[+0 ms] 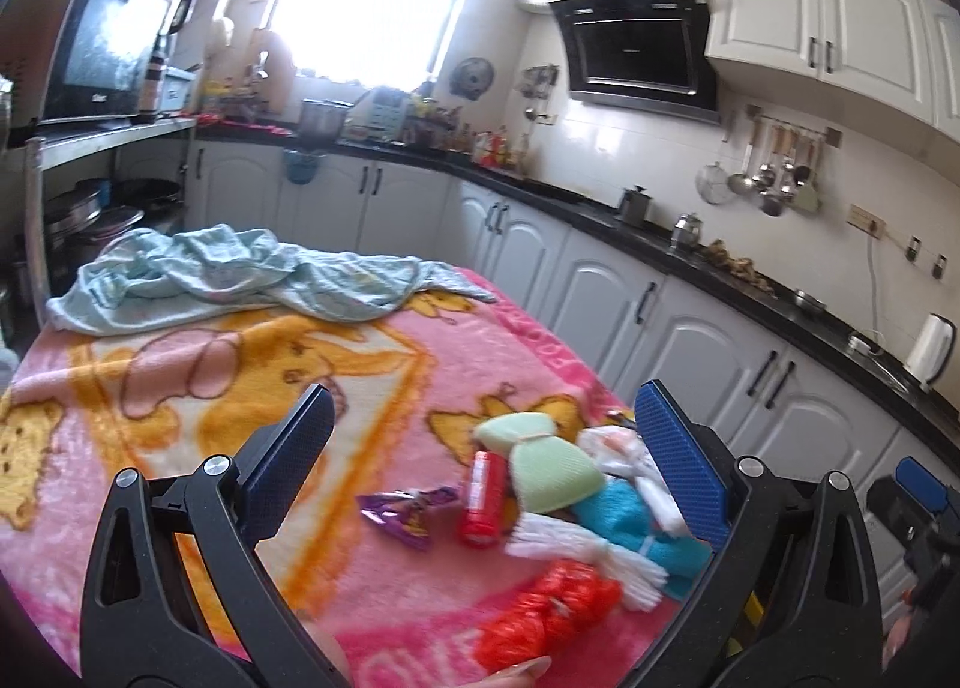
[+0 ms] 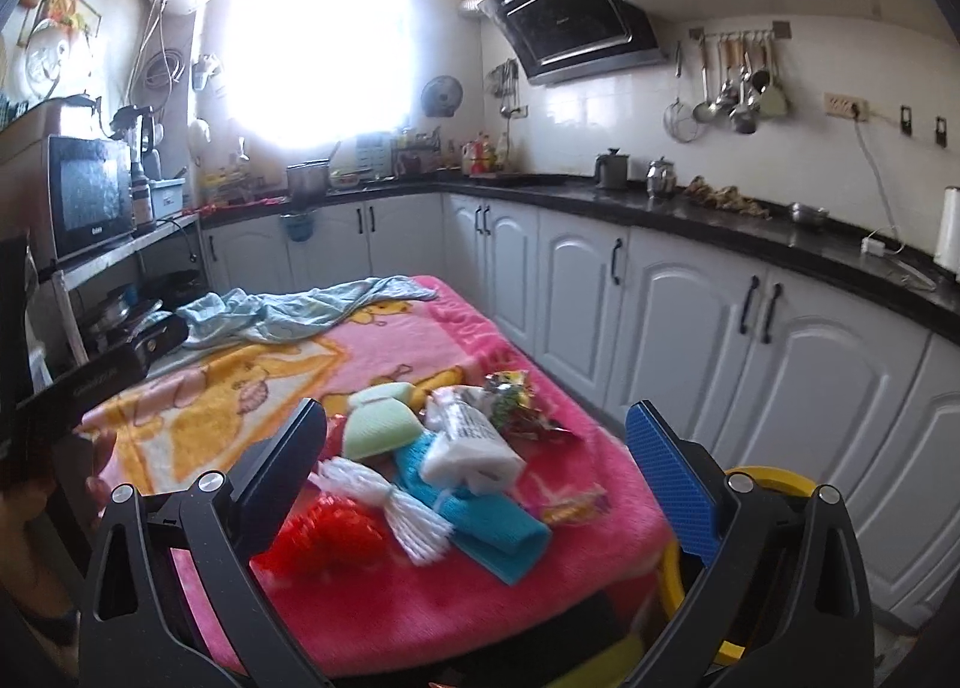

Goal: Collect trash
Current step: 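Move both tools toward the trash items on the pink blanket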

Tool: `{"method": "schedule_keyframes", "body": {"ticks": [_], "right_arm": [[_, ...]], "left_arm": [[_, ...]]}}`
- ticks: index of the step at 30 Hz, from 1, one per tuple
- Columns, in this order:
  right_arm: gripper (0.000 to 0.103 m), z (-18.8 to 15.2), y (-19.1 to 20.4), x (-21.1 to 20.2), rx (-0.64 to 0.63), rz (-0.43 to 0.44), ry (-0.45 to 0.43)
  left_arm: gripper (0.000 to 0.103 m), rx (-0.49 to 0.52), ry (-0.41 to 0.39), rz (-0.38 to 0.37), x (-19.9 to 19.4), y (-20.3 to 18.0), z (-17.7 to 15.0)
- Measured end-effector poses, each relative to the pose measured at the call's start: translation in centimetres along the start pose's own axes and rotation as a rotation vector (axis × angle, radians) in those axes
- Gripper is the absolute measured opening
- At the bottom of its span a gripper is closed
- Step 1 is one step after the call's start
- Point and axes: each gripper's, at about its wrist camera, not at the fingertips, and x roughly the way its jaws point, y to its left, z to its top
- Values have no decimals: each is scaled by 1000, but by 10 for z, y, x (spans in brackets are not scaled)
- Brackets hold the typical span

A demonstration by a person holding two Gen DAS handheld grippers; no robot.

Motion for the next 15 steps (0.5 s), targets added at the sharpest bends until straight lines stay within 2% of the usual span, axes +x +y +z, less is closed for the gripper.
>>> {"method": "schedule_keyframes", "body": {"ticks": [9, 15], "right_arm": [[97, 21, 5, 54, -19, 63, 76], [97, 19, -1, 100, -2, 97, 202]], "left_arm": [[92, 7, 60, 78, 25, 30, 3], [92, 65, 214, 58, 66, 40, -13]]}}
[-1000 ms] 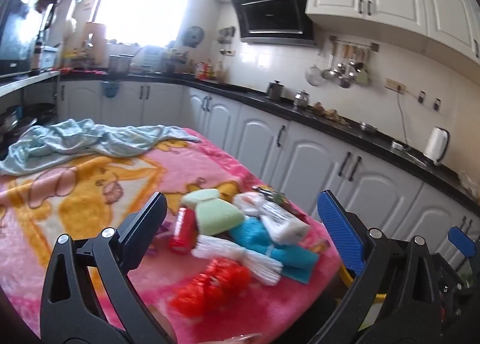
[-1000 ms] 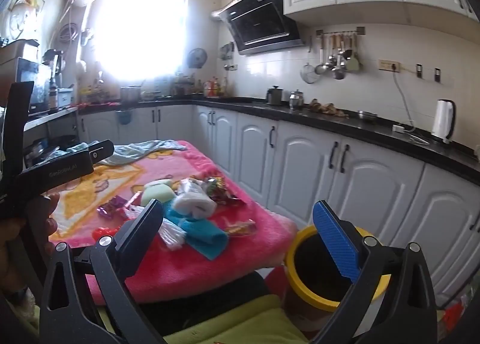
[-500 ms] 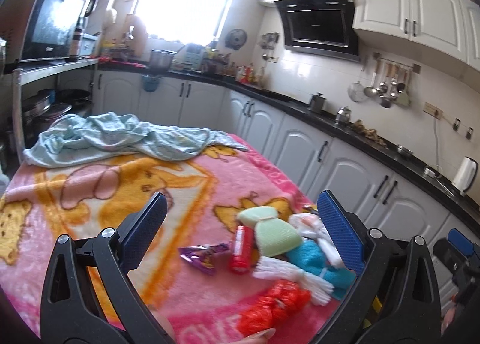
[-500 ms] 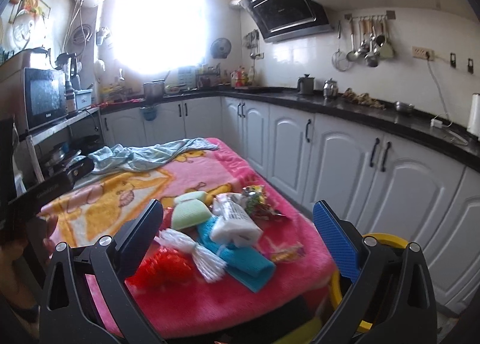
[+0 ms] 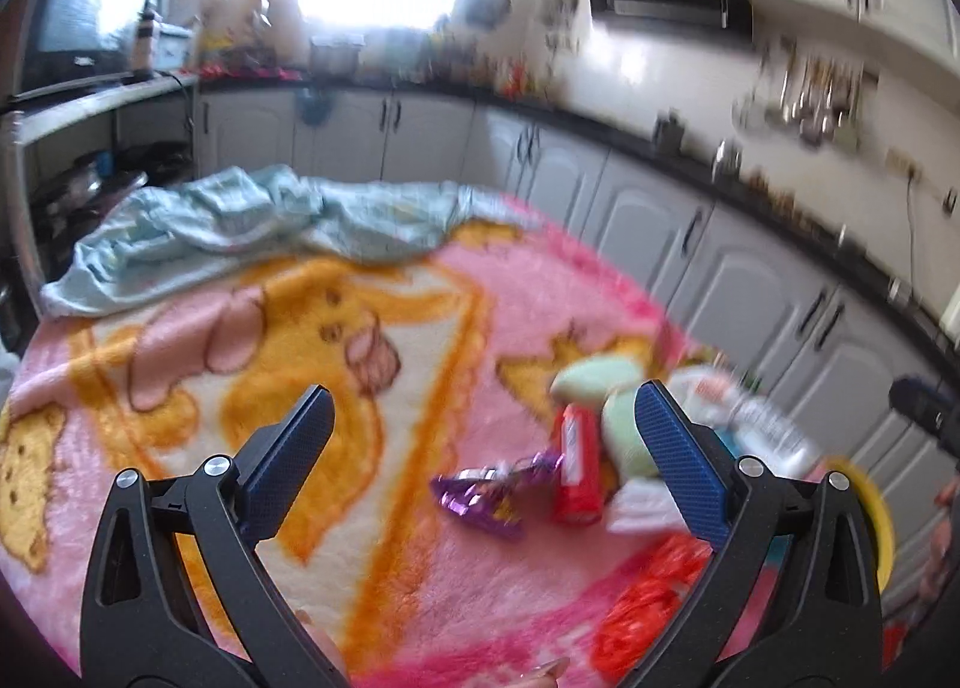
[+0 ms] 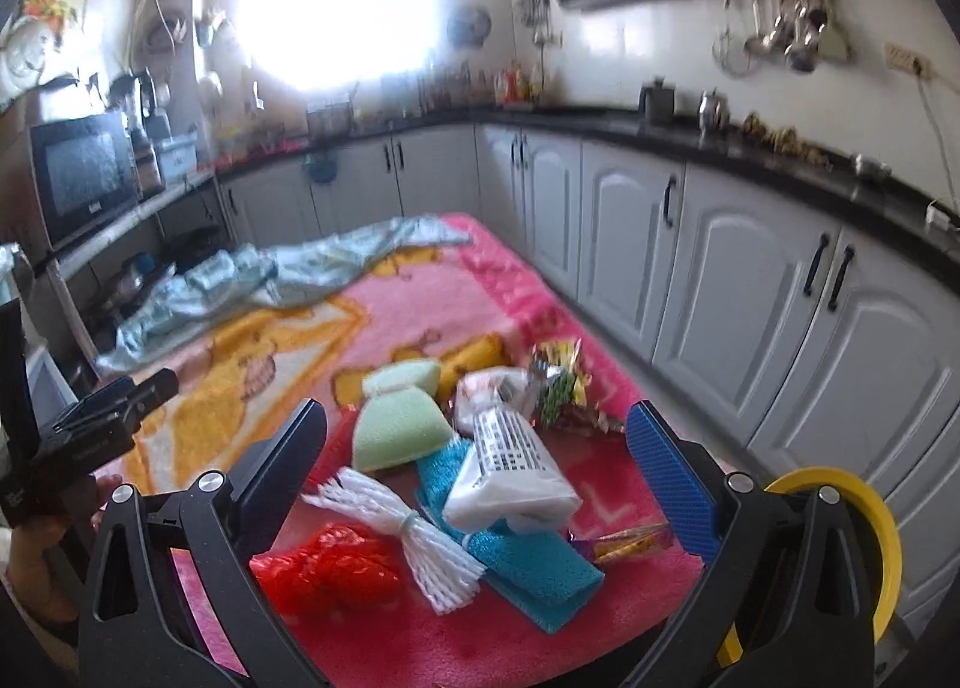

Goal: Collect trash
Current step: 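Grasp the purple candy wrapper with left tool while right tool grasps white plastic bag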

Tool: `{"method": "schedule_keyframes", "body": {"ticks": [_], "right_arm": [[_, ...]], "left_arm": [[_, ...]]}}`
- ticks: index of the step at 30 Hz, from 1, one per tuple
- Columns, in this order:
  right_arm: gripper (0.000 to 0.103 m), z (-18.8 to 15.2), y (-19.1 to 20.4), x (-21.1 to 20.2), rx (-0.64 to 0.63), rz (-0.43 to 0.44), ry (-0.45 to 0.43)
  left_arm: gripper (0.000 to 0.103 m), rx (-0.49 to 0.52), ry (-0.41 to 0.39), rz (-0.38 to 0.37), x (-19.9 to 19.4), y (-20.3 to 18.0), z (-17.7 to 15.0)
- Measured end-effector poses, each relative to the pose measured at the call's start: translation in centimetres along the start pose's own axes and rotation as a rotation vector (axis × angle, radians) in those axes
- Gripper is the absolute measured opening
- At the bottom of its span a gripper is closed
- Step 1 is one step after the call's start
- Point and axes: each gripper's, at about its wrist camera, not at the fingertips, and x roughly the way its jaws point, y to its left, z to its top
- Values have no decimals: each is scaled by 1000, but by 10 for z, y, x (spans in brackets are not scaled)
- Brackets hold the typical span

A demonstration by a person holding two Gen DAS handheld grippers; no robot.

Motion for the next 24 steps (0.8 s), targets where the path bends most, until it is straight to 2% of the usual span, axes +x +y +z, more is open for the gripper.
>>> {"method": "schedule_keyframes", "body": {"ticks": [3, 7, 11, 13, 20, 24], "right_arm": [[97, -2, -4, 25, -16, 11, 61], [97, -5, -9, 52, -9, 30, 120], [96, -7, -13, 80, 0, 32, 185], [86, -5, -19, 93, 25, 58, 218], [72, -4, -34, 133, 124, 135, 354], [58, -5, -35, 146, 146, 159, 405]], "left_arm": [[92, 47, 78, -1, 24, -1, -10], [92, 90, 162, 35, 51, 0, -22], [91, 117, 236, 4, 71, 3, -31], [84, 146, 256, -8, 77, 2, -34], [71, 185, 308, -36, 96, 2, -39], [60, 188, 340, -63, 103, 3, -42]]}}
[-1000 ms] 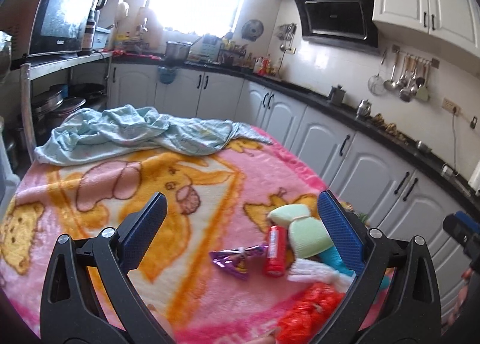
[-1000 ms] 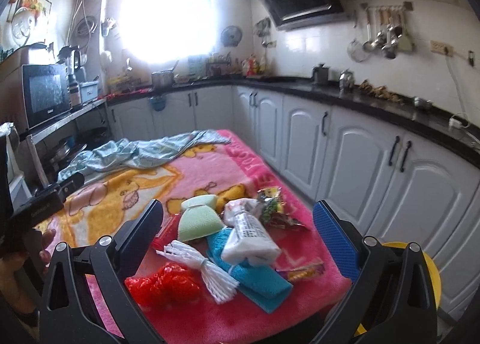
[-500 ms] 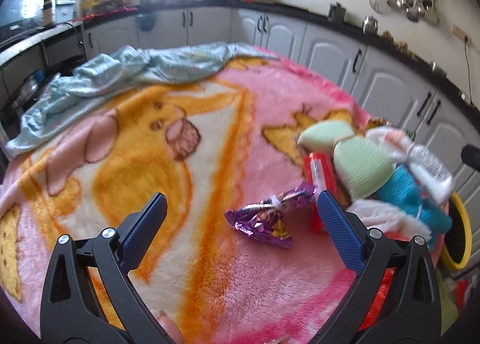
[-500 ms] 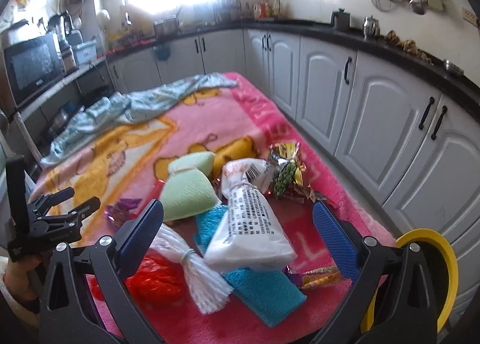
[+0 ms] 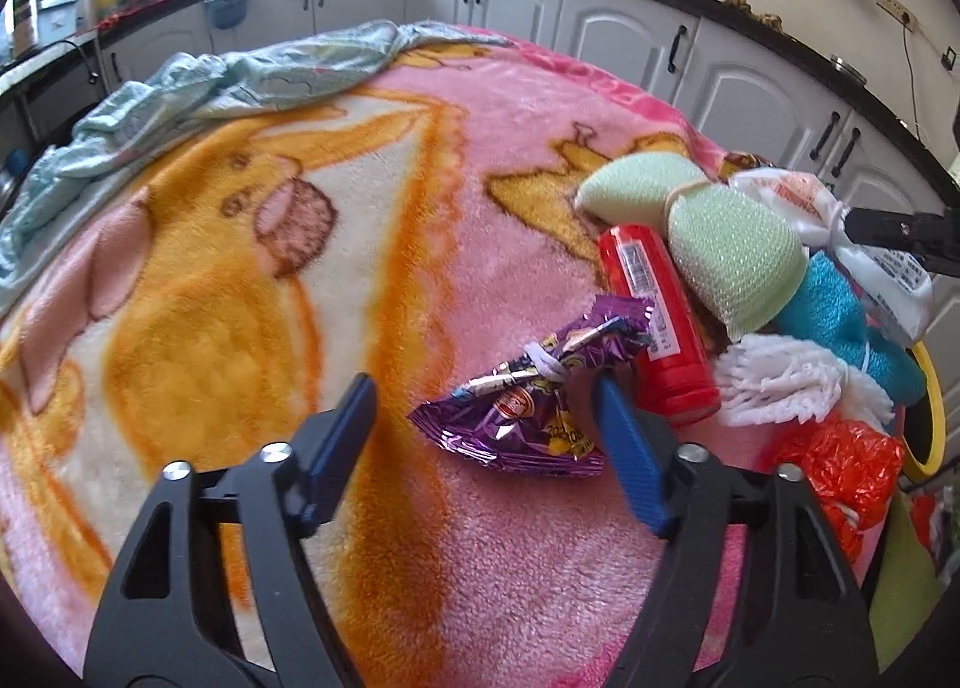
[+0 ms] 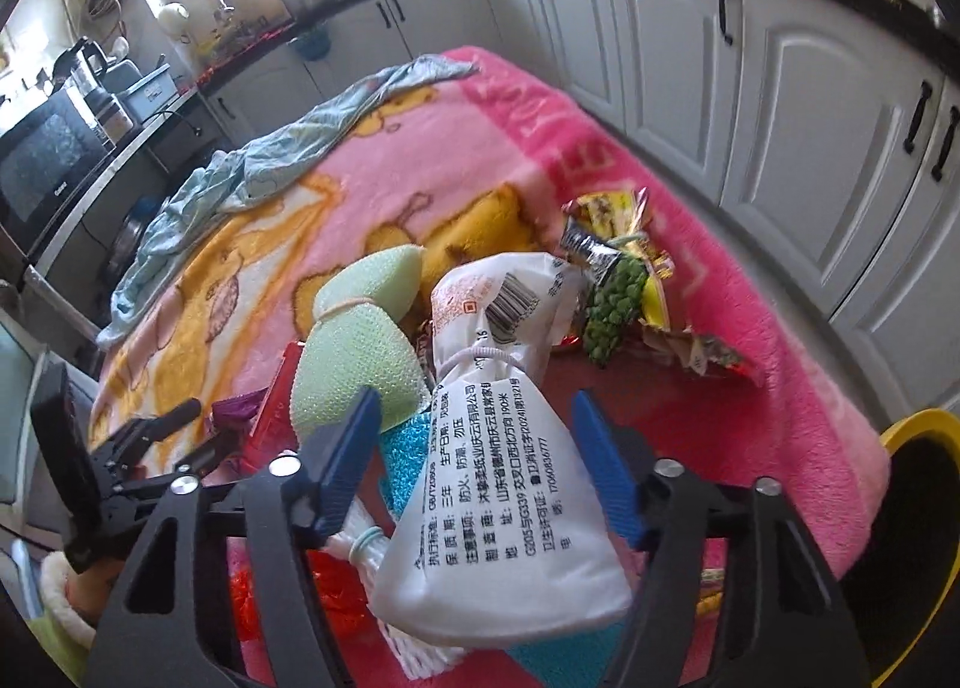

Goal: Collect trash
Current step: 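Grasp the purple candy wrapper with left tool while right tool grasps white plastic bag, then carry the purple wrapper and white bag with both tools over the yellow bin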

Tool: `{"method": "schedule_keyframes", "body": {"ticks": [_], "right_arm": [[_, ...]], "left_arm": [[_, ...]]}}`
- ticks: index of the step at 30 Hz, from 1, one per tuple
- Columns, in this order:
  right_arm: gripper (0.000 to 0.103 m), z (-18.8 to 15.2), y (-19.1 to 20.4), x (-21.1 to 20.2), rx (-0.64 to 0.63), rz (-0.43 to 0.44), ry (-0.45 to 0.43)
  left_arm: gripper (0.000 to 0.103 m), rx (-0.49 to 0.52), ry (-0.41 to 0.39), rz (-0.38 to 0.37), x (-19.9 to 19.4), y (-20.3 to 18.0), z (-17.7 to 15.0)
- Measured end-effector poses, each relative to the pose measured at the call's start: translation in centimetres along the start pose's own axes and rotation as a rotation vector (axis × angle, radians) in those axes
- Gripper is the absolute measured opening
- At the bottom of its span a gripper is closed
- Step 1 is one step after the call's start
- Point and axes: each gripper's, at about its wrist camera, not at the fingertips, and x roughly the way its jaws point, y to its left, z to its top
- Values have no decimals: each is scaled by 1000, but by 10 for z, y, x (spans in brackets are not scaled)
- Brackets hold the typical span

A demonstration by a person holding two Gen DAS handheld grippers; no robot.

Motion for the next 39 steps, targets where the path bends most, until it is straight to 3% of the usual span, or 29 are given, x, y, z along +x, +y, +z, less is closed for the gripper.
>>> {"method": "schedule_keyframes", "body": {"ticks": [4, 9, 16, 24, 39], "right_arm": [[38, 2, -5, 4, 33, 42, 30], [32, 1, -4, -1, 18, 65, 16], [31, -1, 5, -25, 1, 119, -56], [31, -13, 10, -56, -20, 152, -111], [31, -40, -17, -124, -4, 114, -220]], "left_arm": [[50, 21, 5, 1, 4, 0, -5], [42, 14, -2, -10, 3, 4, -7], [34, -34, -28, -26, -9, 14, -10], [33, -40, -100, -42, -42, 6, -4], [32, 95, -186, -159, -73, -79, 28]]}}
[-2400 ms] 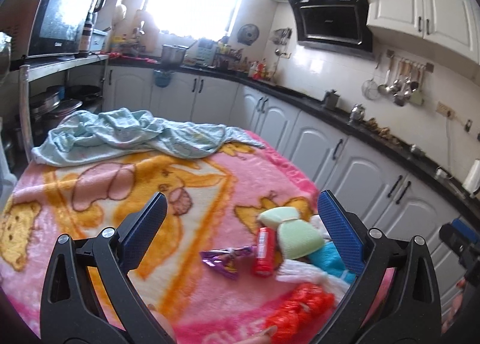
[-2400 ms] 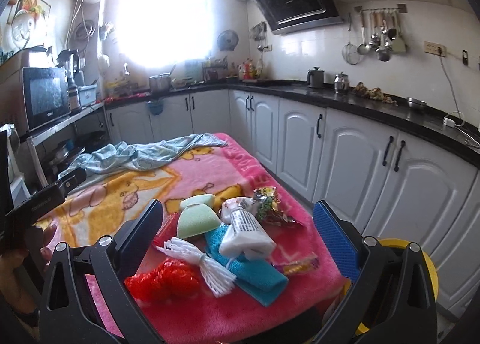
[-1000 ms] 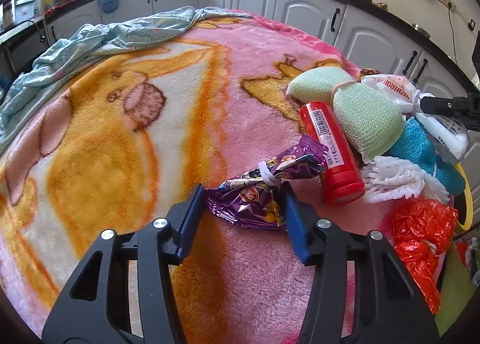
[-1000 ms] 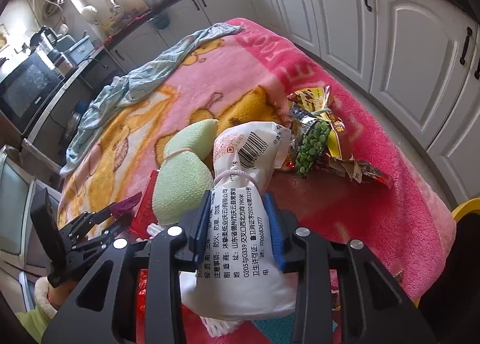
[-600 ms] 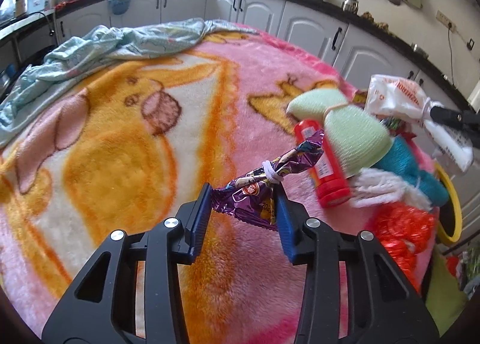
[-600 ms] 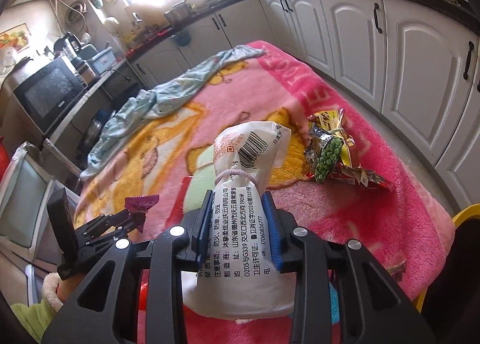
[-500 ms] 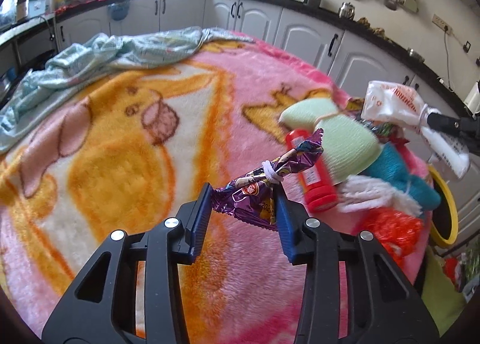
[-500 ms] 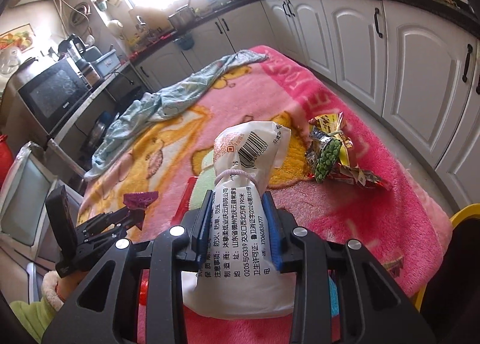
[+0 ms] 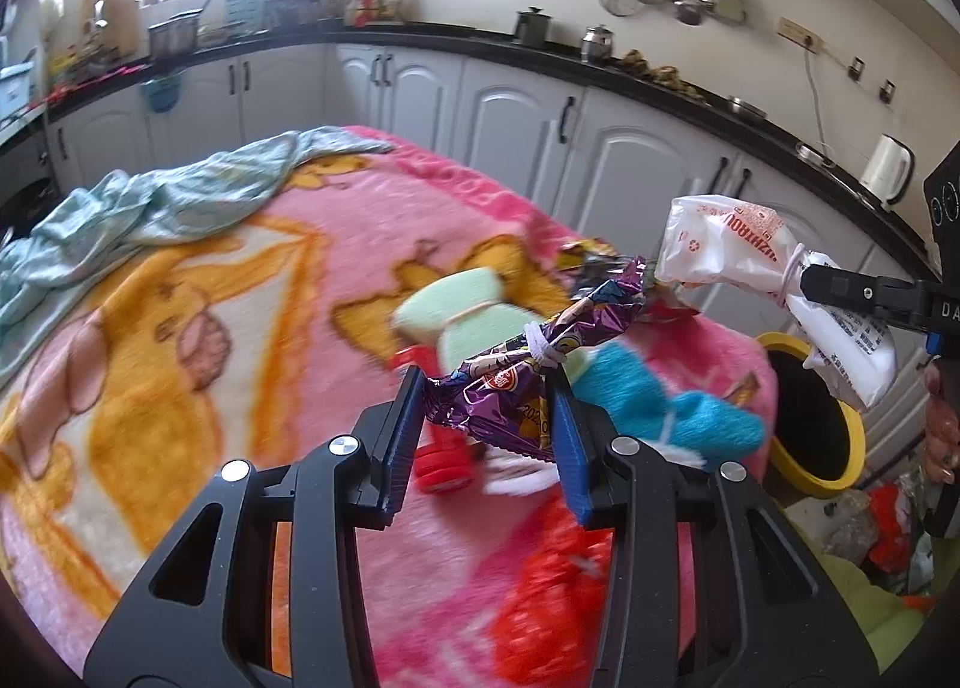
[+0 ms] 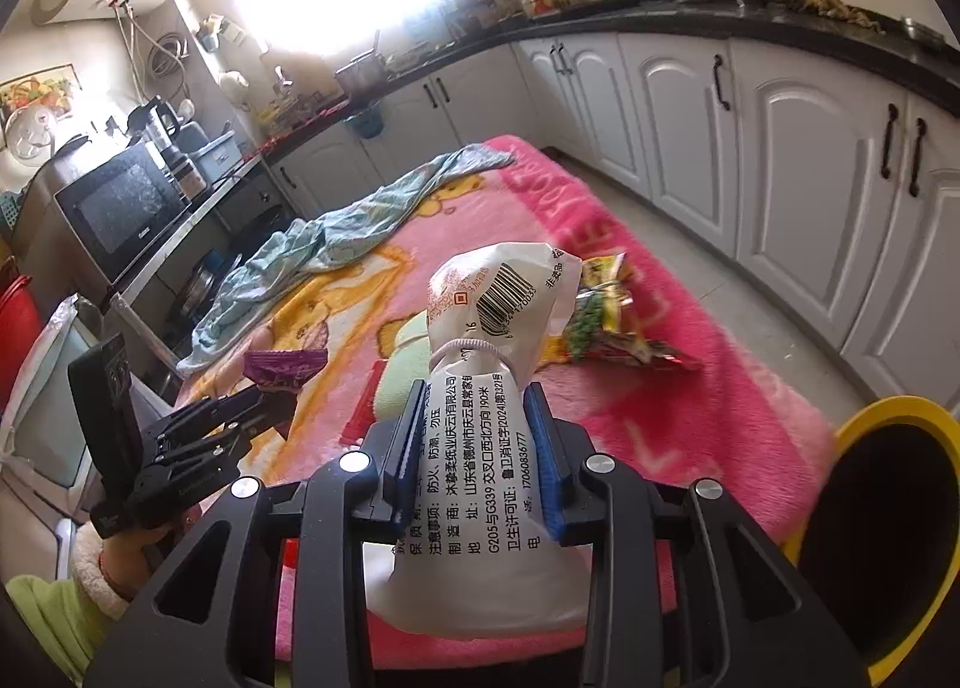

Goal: Collect trash
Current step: 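Carry the purple wrapper and white bag with both tools over the yellow bin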

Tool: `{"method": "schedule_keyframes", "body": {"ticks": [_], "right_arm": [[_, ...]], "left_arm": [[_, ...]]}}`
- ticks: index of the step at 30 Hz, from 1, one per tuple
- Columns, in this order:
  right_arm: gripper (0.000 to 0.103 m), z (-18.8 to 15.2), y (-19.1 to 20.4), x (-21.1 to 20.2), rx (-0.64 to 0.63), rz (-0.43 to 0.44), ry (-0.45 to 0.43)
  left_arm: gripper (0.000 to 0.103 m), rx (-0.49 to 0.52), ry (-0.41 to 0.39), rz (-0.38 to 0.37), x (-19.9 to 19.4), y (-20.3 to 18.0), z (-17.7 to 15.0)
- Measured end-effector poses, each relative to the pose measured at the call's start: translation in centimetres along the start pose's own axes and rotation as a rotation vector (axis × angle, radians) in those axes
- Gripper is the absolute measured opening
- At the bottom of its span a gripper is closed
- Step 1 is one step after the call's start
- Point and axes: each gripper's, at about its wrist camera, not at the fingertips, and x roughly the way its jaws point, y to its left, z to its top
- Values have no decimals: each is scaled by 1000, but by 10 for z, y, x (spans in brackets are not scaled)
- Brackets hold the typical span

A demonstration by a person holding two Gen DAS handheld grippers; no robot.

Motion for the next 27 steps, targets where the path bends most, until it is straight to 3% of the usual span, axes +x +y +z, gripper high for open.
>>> {"method": "schedule_keyframes", "body": {"ticks": [13, 27], "right_arm": [[31, -11, -44, -63, 49, -80, -88], [31, -36, -109, -116, 183, -172, -171]], "left_arm": [[32, 105, -14, -102, 13, -79, 22], [32, 220, 2, -233, 40, -176, 37]]}}
